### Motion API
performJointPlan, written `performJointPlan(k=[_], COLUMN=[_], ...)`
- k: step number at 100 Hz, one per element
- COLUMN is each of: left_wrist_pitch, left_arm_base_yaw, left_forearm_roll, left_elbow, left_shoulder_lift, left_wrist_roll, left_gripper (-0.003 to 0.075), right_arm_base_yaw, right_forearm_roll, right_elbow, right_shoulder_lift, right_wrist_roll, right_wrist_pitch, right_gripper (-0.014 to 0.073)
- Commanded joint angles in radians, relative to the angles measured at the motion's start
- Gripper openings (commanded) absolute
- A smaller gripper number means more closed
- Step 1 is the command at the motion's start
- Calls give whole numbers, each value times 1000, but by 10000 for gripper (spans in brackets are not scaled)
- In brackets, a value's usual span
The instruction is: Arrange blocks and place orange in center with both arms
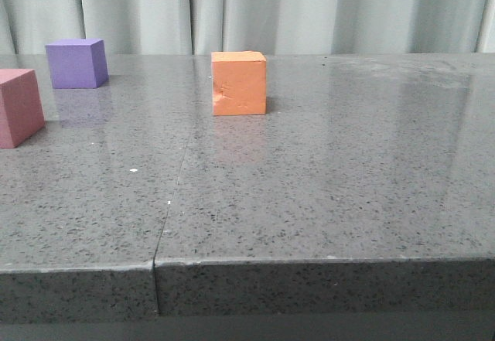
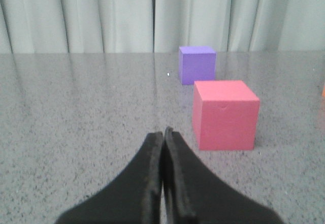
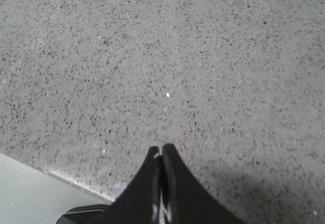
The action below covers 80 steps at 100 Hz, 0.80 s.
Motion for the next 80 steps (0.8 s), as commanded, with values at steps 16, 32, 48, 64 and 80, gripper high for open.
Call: performJointPlan(k=[16,32,48,64,80], left_wrist_pitch=[-209,-204,-116,-17,78], left_arm_base_yaw=[4,4,4,4,4], left_forearm_roll=[-9,-64,-85,-85,-81], left_elbow=[35,-6,-103,-228,-366], left_shoulder_lift=[-28,-28,-14,59,190], left_wrist_roll=[-7,-7,-7,-7,-7], left_gripper=[-20,-20,-21,-21,-20], right_arm_base_yaw=[-3,-3,-3,-3,-3], right_forearm_roll=[-6,-6,-6,-7,-7], right_elbow=[83,129,147,148,148], right_shoulder_lift=[-199,-319,-403,-435,-435], right_wrist_roll=[-11,-11,-11,-11,-11], right_wrist_pitch=[-76,-70,-68,-68,-48], right_gripper=[-67,-67,-67,-67,-67])
